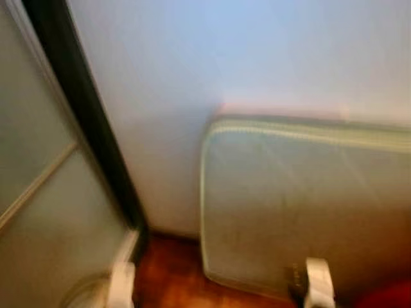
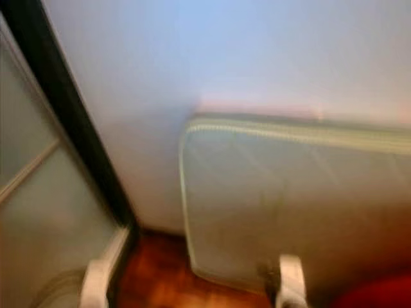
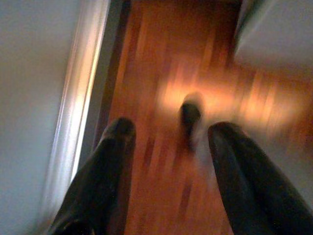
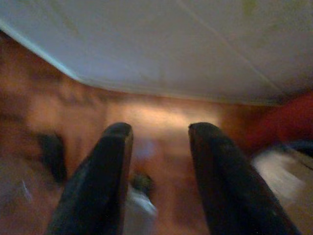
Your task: Clean up the room
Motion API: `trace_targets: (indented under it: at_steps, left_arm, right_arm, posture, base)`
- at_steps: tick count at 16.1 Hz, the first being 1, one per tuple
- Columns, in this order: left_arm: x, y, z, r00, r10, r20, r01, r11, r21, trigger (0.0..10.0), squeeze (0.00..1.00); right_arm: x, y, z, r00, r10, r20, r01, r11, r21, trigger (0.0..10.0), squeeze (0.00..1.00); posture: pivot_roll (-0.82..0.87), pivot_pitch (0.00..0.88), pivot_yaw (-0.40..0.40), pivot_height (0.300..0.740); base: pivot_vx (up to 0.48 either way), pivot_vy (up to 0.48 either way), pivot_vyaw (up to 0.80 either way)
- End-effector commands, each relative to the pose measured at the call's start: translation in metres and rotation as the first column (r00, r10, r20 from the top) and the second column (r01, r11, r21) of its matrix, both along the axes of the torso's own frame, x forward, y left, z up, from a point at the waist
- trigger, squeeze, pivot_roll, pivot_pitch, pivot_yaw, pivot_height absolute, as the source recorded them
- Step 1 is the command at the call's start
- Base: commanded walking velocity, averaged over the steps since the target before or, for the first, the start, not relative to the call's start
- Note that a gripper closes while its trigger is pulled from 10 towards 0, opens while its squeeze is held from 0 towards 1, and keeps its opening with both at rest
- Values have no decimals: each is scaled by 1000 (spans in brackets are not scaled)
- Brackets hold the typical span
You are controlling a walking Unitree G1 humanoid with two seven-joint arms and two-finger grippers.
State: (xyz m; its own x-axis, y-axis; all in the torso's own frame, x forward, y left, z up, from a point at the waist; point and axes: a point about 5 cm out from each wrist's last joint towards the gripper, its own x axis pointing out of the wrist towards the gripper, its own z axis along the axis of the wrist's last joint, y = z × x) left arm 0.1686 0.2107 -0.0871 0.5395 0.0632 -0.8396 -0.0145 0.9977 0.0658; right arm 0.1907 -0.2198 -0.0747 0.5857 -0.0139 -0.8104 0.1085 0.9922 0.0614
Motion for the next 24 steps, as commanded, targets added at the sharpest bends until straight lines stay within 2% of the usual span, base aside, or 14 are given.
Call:
trace_targets:
  at_steps: [1, 6, 17, 22, 24]
  left_arm:
    - [10, 3, 5, 999, -2, 33, 2, 1000, 7, 10000, 0]
    - [10, 2, 5, 999, -3, 33, 3, 1000, 2, 10000, 0]
    - [8, 3, 5, 999, 6, 32, -6, 1000, 4, 10000, 0]
    - [10, 6, 6, 999, -3, 32, 3, 1000, 13, 10000, 0]
    - [13, 3, 6, 999, -37, 31, 36, 999, 37, 10000, 0]
  right_arm:
    - [-5, 1, -3, 1000, -15, -15, 15, 1000, 14, 10000, 0]
    - [-5, 1, -3, 1000, -22, -10, 22, 1000, 20, 10000, 0]
    - [-4, -1, -2, 999, -35, 1, 35, 999, 19, 10000, 0]
    - [-5, 1, -3, 1000, -24, -17, 24, 1000, 17, 10000, 0]
    - [-5, 1, -3, 1000, -18, -21, 18, 1000, 13, 10000, 0]
  posture:
    - [55, 0, -14, 740]
    - [52, 0, -17, 740]
    - [42, 0, -19, 740]
    - [47, 0, -12, 740]
    - [46, 0, -13, 740]
  base:
    - [-281, 0, 0]
    - [-281, 0, 0]
    - [0, 0, 0]
    - [0, 0, -773]
    - [0, 0, -788]
